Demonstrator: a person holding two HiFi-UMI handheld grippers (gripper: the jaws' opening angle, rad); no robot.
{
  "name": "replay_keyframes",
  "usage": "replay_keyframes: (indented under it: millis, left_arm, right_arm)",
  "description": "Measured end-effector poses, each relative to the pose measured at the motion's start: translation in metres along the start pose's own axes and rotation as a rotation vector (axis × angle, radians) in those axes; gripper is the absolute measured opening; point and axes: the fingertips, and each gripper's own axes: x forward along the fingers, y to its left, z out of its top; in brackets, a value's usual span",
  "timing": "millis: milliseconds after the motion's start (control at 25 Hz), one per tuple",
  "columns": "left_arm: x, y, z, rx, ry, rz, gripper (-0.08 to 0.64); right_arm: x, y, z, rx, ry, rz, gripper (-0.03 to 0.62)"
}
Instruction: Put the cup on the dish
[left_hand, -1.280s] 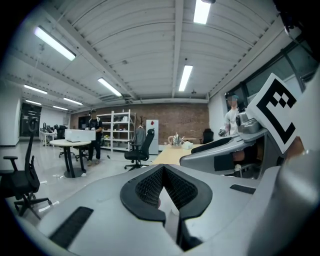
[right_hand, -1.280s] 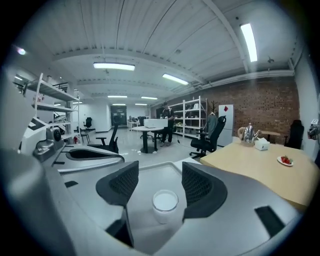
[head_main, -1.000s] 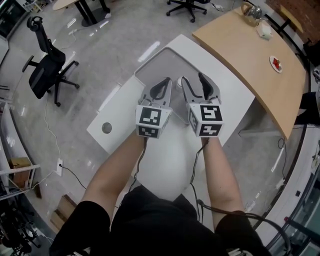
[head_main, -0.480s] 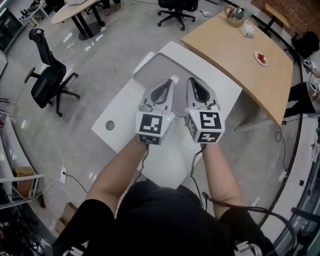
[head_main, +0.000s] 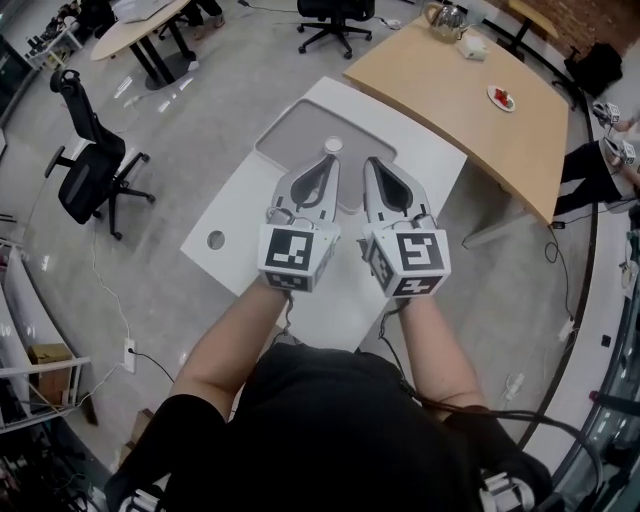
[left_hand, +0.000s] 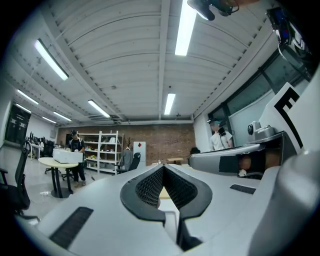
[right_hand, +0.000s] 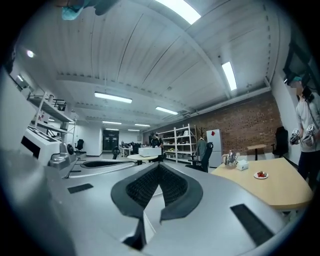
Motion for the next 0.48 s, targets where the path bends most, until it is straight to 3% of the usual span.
replay_keyframes:
  millis: [200,480]
  left_arm:
    - [-0.013,-0.019,0.01,-0.003,-0.024,-0.01,0.005]
    - [-0.033,-0.015,0.009,-0.007,-0.016,-0.011,0.005]
  right_arm:
    - [-0.018,0.0,-0.001,0.016,-0.012,-0.006,0.012]
    - [-0.025,0.022,0.004,0.002,-0.016,0.015,0.012]
